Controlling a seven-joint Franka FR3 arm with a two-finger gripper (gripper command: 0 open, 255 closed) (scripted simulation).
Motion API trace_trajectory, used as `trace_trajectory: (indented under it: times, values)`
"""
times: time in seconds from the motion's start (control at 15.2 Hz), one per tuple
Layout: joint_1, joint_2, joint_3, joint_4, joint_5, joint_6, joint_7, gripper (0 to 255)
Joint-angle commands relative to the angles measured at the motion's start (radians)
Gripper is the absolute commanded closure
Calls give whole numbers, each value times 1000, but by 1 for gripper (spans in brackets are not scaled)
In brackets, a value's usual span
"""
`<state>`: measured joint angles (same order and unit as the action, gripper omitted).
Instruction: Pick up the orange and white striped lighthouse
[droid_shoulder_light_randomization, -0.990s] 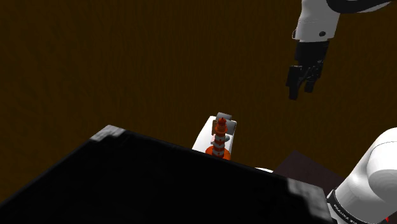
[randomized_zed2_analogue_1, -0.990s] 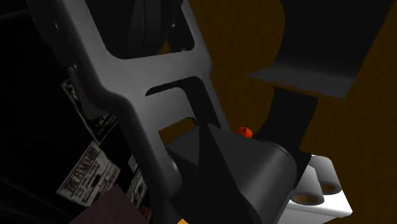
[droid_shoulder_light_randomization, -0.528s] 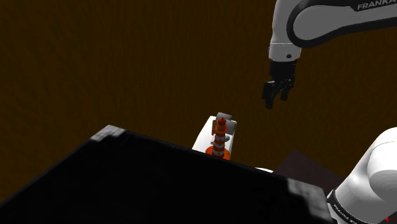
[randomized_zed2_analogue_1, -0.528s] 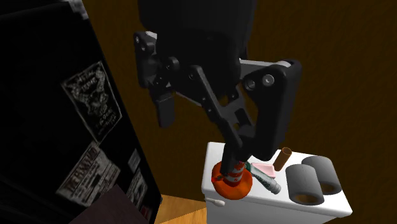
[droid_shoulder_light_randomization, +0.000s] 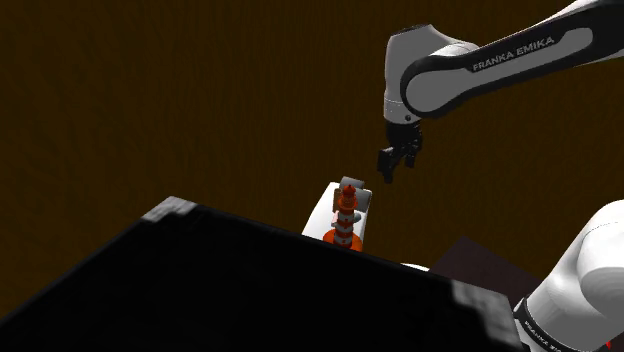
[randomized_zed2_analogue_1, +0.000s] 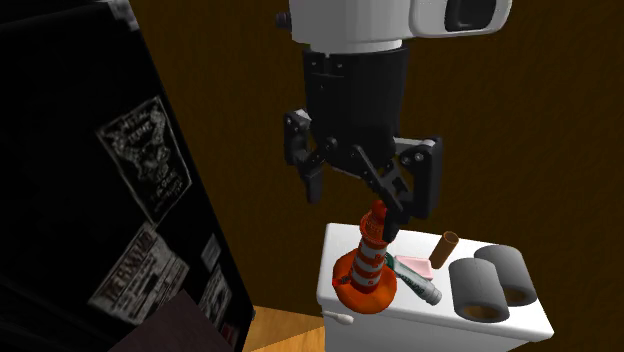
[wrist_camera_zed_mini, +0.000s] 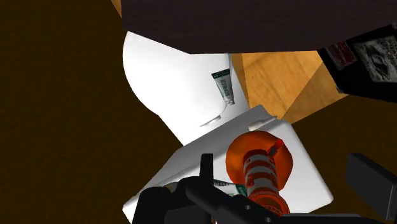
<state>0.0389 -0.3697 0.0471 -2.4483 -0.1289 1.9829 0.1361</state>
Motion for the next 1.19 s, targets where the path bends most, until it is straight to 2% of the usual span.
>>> trace_trajectory:
  times: [0.0, 0.4, 0.73, 1.12]
  values:
    - [-2, 77, 11, 14, -27, 73, 15, 0]
    - [-9, 307, 36, 110, -133, 226, 76, 0]
    - [-3, 502, 39, 228, -244, 310, 141, 0]
    - [2, 569, 31, 229, -281, 372, 176, 0]
